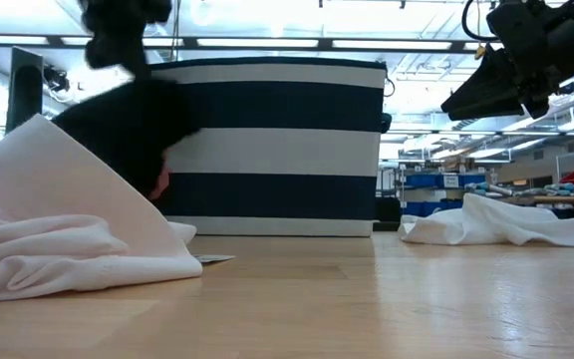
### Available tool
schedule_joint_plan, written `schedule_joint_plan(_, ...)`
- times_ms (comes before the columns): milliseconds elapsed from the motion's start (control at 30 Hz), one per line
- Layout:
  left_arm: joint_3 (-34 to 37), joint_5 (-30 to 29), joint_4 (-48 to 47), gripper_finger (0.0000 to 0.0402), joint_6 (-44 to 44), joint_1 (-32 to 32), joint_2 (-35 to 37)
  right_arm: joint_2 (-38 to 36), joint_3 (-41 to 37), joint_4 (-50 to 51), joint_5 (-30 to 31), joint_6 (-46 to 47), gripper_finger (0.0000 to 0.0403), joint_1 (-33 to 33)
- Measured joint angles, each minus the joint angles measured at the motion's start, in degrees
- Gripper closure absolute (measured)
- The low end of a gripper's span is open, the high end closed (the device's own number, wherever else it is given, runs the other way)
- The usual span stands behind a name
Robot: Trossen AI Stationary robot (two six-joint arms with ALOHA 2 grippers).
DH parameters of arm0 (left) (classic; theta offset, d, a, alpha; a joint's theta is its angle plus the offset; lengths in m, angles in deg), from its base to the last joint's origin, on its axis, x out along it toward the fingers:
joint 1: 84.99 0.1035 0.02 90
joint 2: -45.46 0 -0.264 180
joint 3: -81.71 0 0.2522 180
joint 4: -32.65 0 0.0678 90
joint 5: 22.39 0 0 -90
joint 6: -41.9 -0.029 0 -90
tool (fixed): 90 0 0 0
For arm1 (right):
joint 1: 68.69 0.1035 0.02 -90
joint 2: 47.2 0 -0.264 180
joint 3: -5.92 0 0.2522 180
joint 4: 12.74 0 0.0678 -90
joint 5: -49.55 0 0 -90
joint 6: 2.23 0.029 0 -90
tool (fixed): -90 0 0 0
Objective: Sort clothes
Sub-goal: Put the black underwear into the blue laundry bin
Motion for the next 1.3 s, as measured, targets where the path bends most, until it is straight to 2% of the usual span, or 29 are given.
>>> schedule_joint_plan(433,-19.3,-9.2,0.2,0.0401,-9.0,0.0,-0.9,0.0,0.0,-0.5,0.0,0.0,0.0252,0.0)
schedule_joint_plan(667,-32.1,-9.4,0.2,0.0401,-17.0,3.4,-6.5,0.0,0.0,-1.1,0.0,0.0,0.0252,0.0)
schedule_joint_plan(867,-43.7,-5.3,0.2,0.0401,-25.1,10.2,-14.9,0.0,0.0,-1.4,-0.1,0.0,0.0252,0.0)
schedule_joint_plan(1067,-55.4,0.4,-1.1,0.0401,-29.0,18.0,-22.6,0.0,0.0,-1.3,-0.4,-0.2,0.0252,0.0)
schedule_joint_plan(1200,-61.4,4.6,-1.8,0.0401,-29.6,22.5,-26.3,0.0,0.0,-1.3,-0.5,-0.6,0.0252,0.0)
schedule_joint_plan(1300,-63.0,6.7,-3.0,0.0401,-29.6,25.0,-28.0,0.0,0.0,-1.3,-0.5,-1.1,0.0252,0.0)
